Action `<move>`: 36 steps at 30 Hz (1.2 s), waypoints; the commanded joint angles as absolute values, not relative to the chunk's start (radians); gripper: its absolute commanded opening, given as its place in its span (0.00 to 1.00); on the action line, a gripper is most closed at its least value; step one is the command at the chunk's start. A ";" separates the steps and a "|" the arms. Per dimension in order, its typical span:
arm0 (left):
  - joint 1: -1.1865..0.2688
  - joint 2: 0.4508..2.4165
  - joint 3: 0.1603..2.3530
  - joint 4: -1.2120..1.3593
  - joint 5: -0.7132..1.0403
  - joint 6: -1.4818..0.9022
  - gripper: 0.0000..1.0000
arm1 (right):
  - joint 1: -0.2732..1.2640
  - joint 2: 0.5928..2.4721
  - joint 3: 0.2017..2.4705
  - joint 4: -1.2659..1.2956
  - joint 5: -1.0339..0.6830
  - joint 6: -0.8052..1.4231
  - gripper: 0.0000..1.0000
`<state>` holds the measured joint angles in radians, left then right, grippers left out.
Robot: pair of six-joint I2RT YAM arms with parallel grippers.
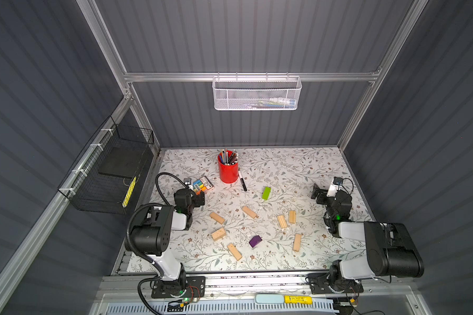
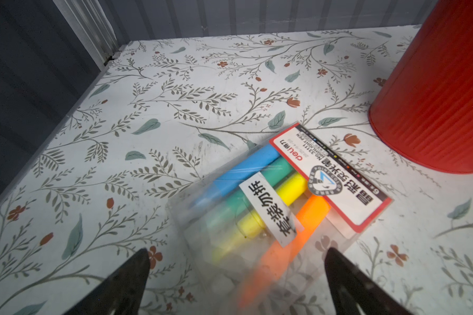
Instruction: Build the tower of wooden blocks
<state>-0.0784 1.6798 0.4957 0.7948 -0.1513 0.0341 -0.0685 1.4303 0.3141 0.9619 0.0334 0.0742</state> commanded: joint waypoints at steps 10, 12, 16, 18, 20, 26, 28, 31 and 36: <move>-0.074 1.413 0.566 0.523 -0.141 -0.046 1.00 | -0.063 1.233 0.469 0.508 0.108 0.164 0.99; -0.074 1.379 0.594 0.447 -0.147 -0.102 1.00 | -0.063 1.217 0.520 0.385 0.144 0.263 0.99; -0.074 1.346 0.676 0.268 -0.153 -0.244 1.00 | -0.069 1.215 0.657 0.083 0.169 0.406 0.99; -0.074 1.337 0.688 0.240 -0.138 -0.302 1.00 | -0.084 1.212 0.651 0.062 0.137 0.469 0.99; -0.074 1.321 0.680 0.225 -0.135 -0.381 1.00 | -0.105 1.198 0.638 0.058 0.067 0.525 0.99; -0.074 1.305 0.717 0.080 -0.087 -0.507 1.00 | -0.106 1.188 0.673 -0.037 -0.072 0.549 0.99; -0.075 1.308 0.729 0.035 -0.040 -0.528 1.00 | -0.100 1.191 0.687 -0.077 -0.101 0.547 0.99; -0.080 1.297 0.730 -0.013 0.046 -0.570 1.00 | -0.081 1.199 0.710 -0.143 -0.138 0.538 0.99; -0.158 1.260 0.749 -0.171 0.020 -0.617 1.00 | -0.015 1.210 0.747 -0.238 -0.191 0.511 0.99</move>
<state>-0.1150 1.3014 0.7120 -0.0391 -0.0055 -0.5621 -0.0513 1.2034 0.7124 -0.1402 -0.1322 0.5278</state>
